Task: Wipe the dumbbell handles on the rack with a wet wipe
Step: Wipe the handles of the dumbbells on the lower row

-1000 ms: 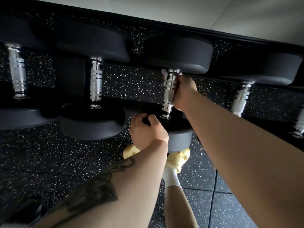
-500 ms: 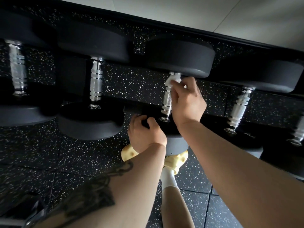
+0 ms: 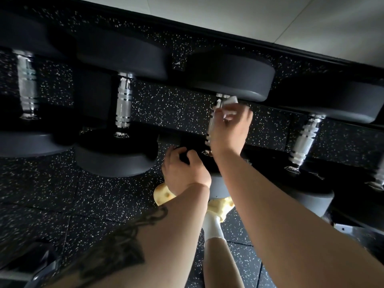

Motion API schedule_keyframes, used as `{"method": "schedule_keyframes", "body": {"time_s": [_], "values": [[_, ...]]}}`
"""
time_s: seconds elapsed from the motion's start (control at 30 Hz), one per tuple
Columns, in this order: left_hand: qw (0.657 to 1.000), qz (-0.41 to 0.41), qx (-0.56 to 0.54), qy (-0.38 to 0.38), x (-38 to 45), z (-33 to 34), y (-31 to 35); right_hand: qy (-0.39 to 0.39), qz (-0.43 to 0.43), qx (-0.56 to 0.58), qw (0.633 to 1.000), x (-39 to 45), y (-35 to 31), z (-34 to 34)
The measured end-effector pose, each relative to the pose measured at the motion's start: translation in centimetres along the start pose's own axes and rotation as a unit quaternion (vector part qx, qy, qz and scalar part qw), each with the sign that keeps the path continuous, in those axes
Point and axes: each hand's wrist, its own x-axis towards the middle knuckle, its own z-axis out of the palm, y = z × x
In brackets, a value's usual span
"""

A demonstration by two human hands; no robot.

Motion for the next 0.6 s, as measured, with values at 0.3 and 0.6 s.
{"method": "schedule_keyframes", "body": {"time_s": [0.3, 0.6], "values": [[1.0, 0.0, -0.002, -0.003, -0.2, 0.0, 0.2, -0.163, 0.388, 0.378, 0.825, 5.2, -1.3, 0.4], [1.0, -0.004, -0.015, -0.005, -0.2, -0.1, 0.3, -0.114, 0.358, 0.319, 0.87, 4.5, -0.1, -2.1]]}}
